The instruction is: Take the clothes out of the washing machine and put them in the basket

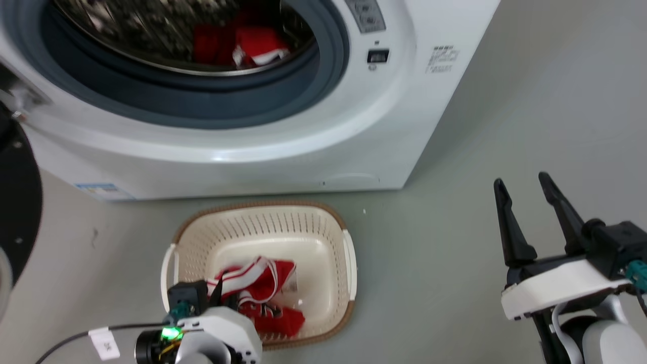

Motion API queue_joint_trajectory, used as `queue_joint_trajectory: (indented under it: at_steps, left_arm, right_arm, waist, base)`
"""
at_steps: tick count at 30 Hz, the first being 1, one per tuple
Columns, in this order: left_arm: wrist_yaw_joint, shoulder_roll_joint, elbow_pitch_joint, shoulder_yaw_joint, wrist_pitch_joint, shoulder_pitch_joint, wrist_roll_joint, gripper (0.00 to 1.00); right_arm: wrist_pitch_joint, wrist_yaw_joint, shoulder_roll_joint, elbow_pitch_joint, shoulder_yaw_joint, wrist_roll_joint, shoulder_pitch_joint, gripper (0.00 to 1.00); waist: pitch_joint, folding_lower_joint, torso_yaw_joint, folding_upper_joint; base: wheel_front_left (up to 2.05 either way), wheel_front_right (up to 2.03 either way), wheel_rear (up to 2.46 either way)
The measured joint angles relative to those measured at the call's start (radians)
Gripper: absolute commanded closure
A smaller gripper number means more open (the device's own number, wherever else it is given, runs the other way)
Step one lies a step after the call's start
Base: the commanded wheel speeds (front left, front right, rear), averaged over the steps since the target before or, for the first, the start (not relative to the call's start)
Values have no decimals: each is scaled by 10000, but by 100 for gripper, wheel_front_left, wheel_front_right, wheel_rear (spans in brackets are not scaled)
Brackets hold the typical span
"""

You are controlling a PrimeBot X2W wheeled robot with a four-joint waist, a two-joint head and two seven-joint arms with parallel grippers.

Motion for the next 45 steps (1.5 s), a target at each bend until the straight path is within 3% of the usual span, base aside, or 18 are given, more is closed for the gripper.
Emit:
queue_joint_trajectory:
  at_steps: [10, 16, 25, 32, 33, 34, 35, 45]
  left_arm:
    - [-169, -56, 3292, 314, -510, -2884, -6, 100]
    - [-155, 94, 4282, 337, -529, -4027, 359, 100]
    - [-48, 280, 5271, 662, -535, -4378, 420, 100]
    - [-82, 196, 5494, 878, -546, -4441, 343, 100]
    - [-104, 178, 5509, 863, -546, -4444, 359, 64]
    - [-165, 171, 5544, 813, -545, -4440, 433, 13]
    - [-171, 144, 5538, 826, -546, -4428, 443, 0]
    - [-431, -92, 5503, 947, -545, -3569, 408, 0]
  right_arm:
    - [-293, 0, -2, 44, 351, 8, -1249, 0]
    - [-487, 0, 0, 207, 734, 163, -1887, 0]
    - [-761, 0, -2, 418, 943, 297, -2302, 0]
    - [-936, 0, -2, 612, 1028, 353, -2468, 0]
    - [-947, 0, -2, 681, 1026, 349, -2471, 0]
    - [-978, 0, -2, 734, 1028, 347, -2471, 0]
    - [-995, 0, -2, 802, 1032, 314, -2472, 0]
    - [-1187, 0, 0, 1149, 1007, 301, -1996, 0]
  waist:
    - [2457, 1, -289, 0]
    - [3622, 2, -606, 0]
    - [4592, 1, -1037, 0]
    - [4732, 1, -1054, 0]
    - [4671, 1, -1033, 0]
    - [4592, 0, -1011, 0]
    - [4493, 1, -989, 0]
    - [2873, -1, -690, 0]
  base:
    - [0, 0, 0]
    - [0, 0, 0]
    - [0, 0, 0]
    - [0, 0, 0]
    - [0, 0, 0]
    - [0, 0, 0]
    - [0, 0, 0]
    - [0, 0, 0]
